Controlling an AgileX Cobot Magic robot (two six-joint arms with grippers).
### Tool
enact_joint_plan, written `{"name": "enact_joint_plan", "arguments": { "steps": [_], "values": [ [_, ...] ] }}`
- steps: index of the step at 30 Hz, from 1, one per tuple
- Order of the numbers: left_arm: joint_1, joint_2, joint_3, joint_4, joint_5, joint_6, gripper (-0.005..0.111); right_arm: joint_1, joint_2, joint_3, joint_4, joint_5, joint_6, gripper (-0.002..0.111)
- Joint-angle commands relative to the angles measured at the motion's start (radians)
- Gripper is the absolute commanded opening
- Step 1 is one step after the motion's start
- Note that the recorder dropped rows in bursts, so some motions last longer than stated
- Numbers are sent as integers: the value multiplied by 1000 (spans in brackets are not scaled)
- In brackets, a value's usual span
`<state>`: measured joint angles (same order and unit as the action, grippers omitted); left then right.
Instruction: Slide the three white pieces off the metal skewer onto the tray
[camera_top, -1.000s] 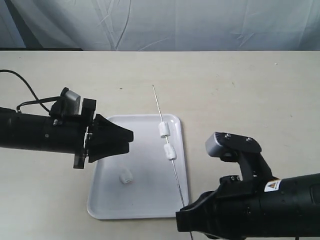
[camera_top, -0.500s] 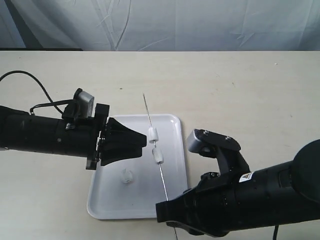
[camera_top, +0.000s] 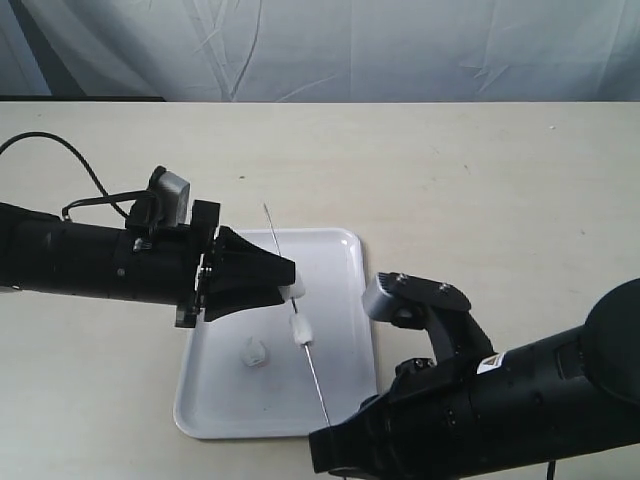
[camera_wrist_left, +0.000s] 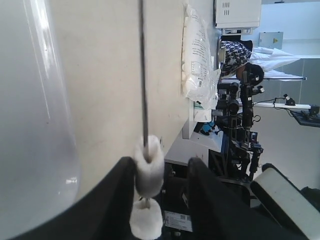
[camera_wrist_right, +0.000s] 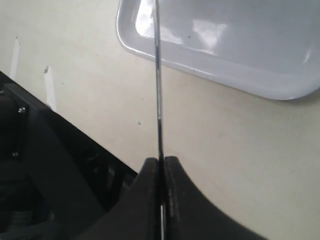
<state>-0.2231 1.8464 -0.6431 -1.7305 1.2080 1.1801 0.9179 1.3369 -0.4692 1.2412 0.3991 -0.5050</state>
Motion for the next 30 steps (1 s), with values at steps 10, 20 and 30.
{"name": "enact_joint_plan", "arguments": {
  "steps": [10, 20, 30],
  "values": [
    [-7, -9, -5, -14, 13, 10, 14, 2, 3, -7, 88, 51, -117, -1],
    [40, -9, -7, -14, -20, 10, 0, 2, 3, -5, 68, 130, -130, -1],
    [224, -9, -94, -14, -11, 5, 0, 41, 3, -5, 55, 206, -132, -1]
  ]
}}
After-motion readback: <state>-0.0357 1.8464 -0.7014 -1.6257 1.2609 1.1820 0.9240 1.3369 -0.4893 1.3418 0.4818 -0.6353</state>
